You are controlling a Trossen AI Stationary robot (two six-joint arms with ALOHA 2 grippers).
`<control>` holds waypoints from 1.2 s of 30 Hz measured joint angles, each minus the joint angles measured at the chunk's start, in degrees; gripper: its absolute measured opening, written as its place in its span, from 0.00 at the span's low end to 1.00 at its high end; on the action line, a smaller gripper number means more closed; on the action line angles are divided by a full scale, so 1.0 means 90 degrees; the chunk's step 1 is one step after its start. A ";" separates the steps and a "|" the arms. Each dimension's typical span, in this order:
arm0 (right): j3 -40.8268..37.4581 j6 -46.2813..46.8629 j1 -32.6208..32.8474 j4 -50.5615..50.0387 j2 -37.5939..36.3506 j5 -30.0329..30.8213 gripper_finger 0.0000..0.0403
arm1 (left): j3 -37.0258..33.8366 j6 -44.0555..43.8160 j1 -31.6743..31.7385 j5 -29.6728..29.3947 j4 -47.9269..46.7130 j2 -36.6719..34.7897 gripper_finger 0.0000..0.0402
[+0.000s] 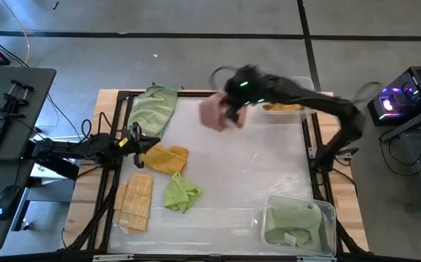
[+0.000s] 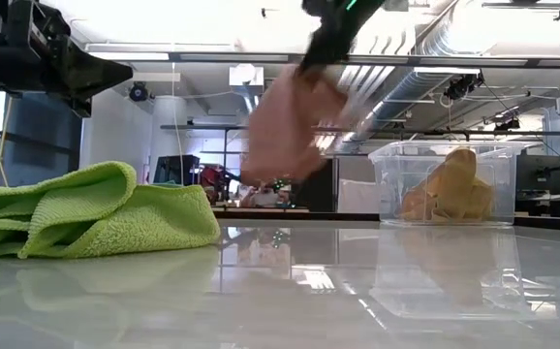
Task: Sort microfiber towel by color & place in baskets
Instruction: Put the light orange towel into the top transparent bin
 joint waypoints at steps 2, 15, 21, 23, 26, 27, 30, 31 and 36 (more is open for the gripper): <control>-0.0004 -0.0254 -0.0055 -0.0163 -0.0543 0.0602 0.05 | 0.0000 0.0000 0.0000 -0.0005 0.0005 0.0001 0.00; -0.0002 -0.1868 -0.1313 -0.2013 -0.2868 0.3095 0.05 | 0.0000 0.0886 0.0000 -0.1303 0.0879 -0.0001 0.00; -0.0003 -0.1619 -0.2078 -0.2665 -0.2516 0.2863 0.05 | 0.0000 0.0940 0.0000 -0.1652 0.1021 -0.0001 0.00; -0.0002 -0.1733 -0.2288 -0.2854 -0.2247 0.2462 0.05 | 0.0000 0.0939 0.0000 -0.1671 0.1049 -0.0001 0.00; -0.0004 -0.2125 -0.2521 -0.3105 -0.1709 0.2080 0.05 | 0.0000 0.0844 0.0000 -0.1671 0.1072 -0.0001 0.00; -0.0002 -0.2232 -0.2580 -0.3148 -0.1506 0.2069 0.05 | 0.0000 0.0838 -0.0002 -0.1670 0.1076 0.0000 0.00; -0.0002 -0.2276 -0.2731 -0.3258 -0.0861 0.1942 0.05 | 0.0000 0.0835 -0.0002 -0.1671 0.1109 -0.0001 0.00; -0.0004 -0.2262 -0.2792 -0.3299 -0.0643 0.1788 0.05 | 0.0000 0.0835 -0.0002 -0.1670 0.1112 -0.0001 0.00; -0.0002 -0.2234 -0.3060 -0.3693 0.0386 0.1149 0.05 | 0.0000 0.0835 -0.0002 -0.1670 0.1108 -0.0001 0.00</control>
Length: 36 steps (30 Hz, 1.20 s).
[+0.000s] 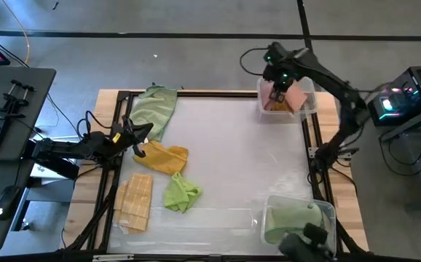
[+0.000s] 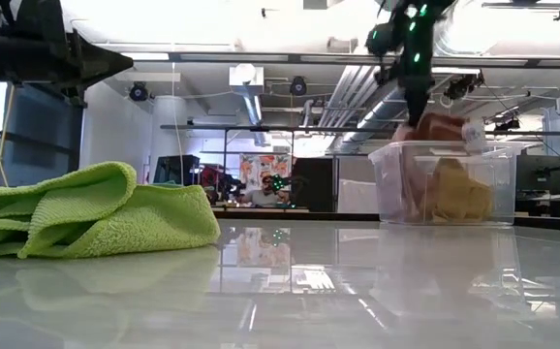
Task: Sort microfiber towel by color & place in baskets
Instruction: Put the light orange towel into the top transparent bin
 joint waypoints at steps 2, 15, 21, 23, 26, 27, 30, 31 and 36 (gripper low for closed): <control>0.0000 0.0082 -0.0097 -0.0213 0.0356 0.0073 0.05 | 0.0000 0.0000 0.0000 0.0001 0.0000 0.0000 0.00; -0.0002 0.1311 -0.0976 -0.0416 0.1061 0.0114 0.31 | 0.0000 0.0000 0.0000 0.0001 -0.0010 0.0000 0.00; 0.0000 0.1736 -0.0999 -0.0418 0.0268 0.0116 0.34 | 0.0000 0.0000 0.0000 0.0001 -0.0015 0.0000 0.00; 0.0000 0.2541 -0.1009 -0.0701 0.0004 0.0044 0.32 | 0.0000 -0.0001 0.0000 0.0001 -0.0017 0.0000 0.00; 0.0001 0.3202 -0.1136 -0.1431 -0.0200 -0.0221 0.29 | 0.0000 0.0000 0.0000 -0.0018 -0.0017 0.0000 0.00; -0.0021 0.3288 -0.1168 -0.1487 -0.0220 -0.0228 0.28 | 0.0000 -0.0002 0.0000 -0.0066 -0.0022 0.0000 0.00; -0.0258 0.3313 -0.1238 -0.1291 -0.0298 -0.0422 0.22 | 0.0000 0.0000 0.0000 -0.0327 -0.0027 0.0001 0.00; -0.0339 0.3313 -0.1257 -0.1316 -0.0273 -0.0546 0.20 | 0.0000 0.0000 0.0000 -0.0423 -0.0033 0.0000 0.00; -0.1179 0.3130 -0.1293 -0.0779 -0.0194 -0.0558 0.07 | 0.0000 -0.0002 0.0000 -0.0734 -0.0068 0.0002 0.00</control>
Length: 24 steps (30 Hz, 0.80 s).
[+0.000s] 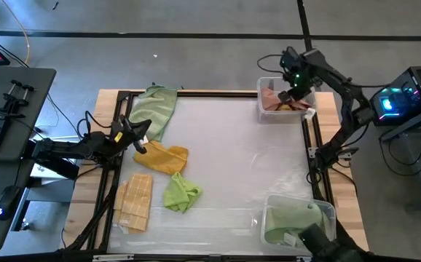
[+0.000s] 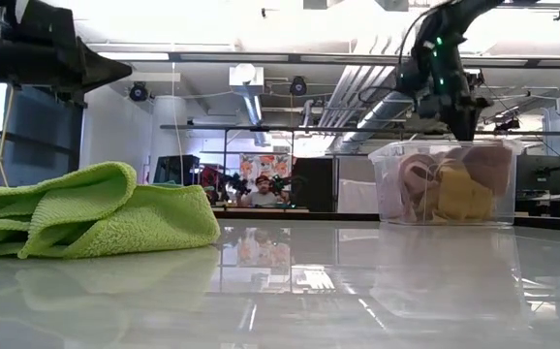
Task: Sort microfiber towel by color & place in baskets
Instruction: Put the light orange towel into the top transparent bin
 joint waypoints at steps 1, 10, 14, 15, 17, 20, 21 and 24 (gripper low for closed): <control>-0.0186 -0.0012 0.0003 0.0208 -0.0014 0.0001 0.04 | 0.0000 0.0000 0.0000 -0.0006 0.0001 0.0000 0.00; -0.1324 0.0010 0.0054 0.2076 -0.0019 0.0304 0.02 | 0.0000 -0.0002 0.0000 -0.0005 0.0002 0.0001 0.00; -0.1314 -0.0076 0.0067 0.2126 -0.0019 0.0278 0.01 | 0.0000 -0.0002 0.0000 -0.0005 0.0005 0.0001 0.00; -0.1315 -0.0041 0.0062 0.2120 -0.0030 0.0320 0.01 | 0.0000 -0.0002 0.0000 -0.0005 0.0006 -0.0001 0.00; -0.1315 0.0039 0.0058 0.2032 -0.0096 0.0379 0.02 | 0.0000 -0.0002 0.0000 -0.0005 0.0007 -0.0002 0.00; -0.1315 0.0168 0.0058 0.1913 -0.0323 0.0380 0.06 | 0.0000 -0.0009 0.0000 -0.0005 0.0007 0.0000 0.00; -0.1315 0.0177 0.0058 0.1905 -0.0439 0.0358 0.07 | 0.0000 -0.0010 0.0000 -0.0005 0.0007 0.0001 0.00; -0.1315 0.0377 0.0061 0.1936 -0.0834 0.0263 0.14 | 0.0000 -0.0014 0.0000 -0.0005 0.0008 0.0000 0.00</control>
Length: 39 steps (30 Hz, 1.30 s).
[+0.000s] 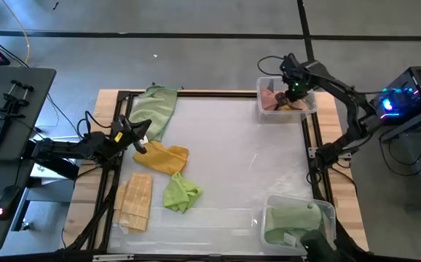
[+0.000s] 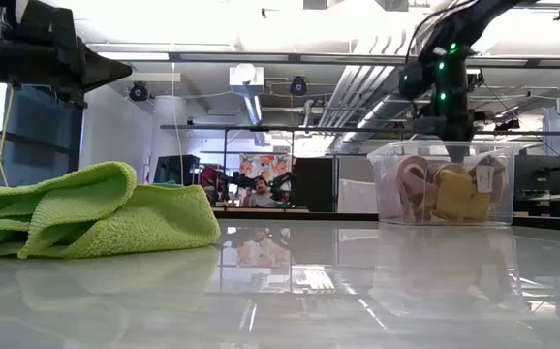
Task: Sort microfiber towel by color & place in baskets
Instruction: Put the light orange towel into the top transparent bin, then put the light green microfiber towel into the bottom transparent bin
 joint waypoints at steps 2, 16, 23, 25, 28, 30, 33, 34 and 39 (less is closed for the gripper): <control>0.0000 0.0170 0.0000 0.0185 -0.0301 -0.0397 0.18 | 0.0000 -0.0171 0.0000 0.0000 -0.0001 0.0000 0.00; 0.0000 0.1694 0.2475 0.2489 -0.1509 -0.1607 0.29 | 0.0000 -0.2338 0.0000 0.0019 0.0039 -0.0002 0.00; 0.0000 0.1646 0.4111 0.3277 -0.1192 -0.0717 0.29 | 0.0000 -0.2900 0.0000 0.0611 0.0095 -0.0001 0.00; 0.0000 0.1472 0.4442 0.3502 -0.1015 -0.0685 0.29 | 0.0000 -0.3118 -0.0001 0.0719 0.0063 -0.0002 0.00; 0.0000 0.1273 0.4878 0.3815 -0.0626 -0.0707 0.29 | 0.0000 -0.3426 -0.0002 0.0870 -0.0048 0.0000 0.00; 0.0000 0.1343 0.5126 0.3918 -0.0336 -0.0712 0.29 | 0.0000 -0.3566 -0.0002 0.0877 -0.0170 -0.0002 0.00; 0.0000 0.1743 0.5475 0.4080 0.0101 -0.0876 0.29 | 0.0000 -0.3934 -0.0002 0.0879 -0.0459 -0.0002 0.00; 0.0000 0.1883 0.5595 0.4080 0.0216 -0.1013 0.29 | 0.0000 -0.4126 -0.0002 0.0890 -0.0620 -0.0002 0.00; -0.0005 0.2200 0.6426 0.4295 0.0434 -0.1217 0.29 | 0.0078 -0.4806 -0.0002 0.1165 -0.1166 0.0081 0.00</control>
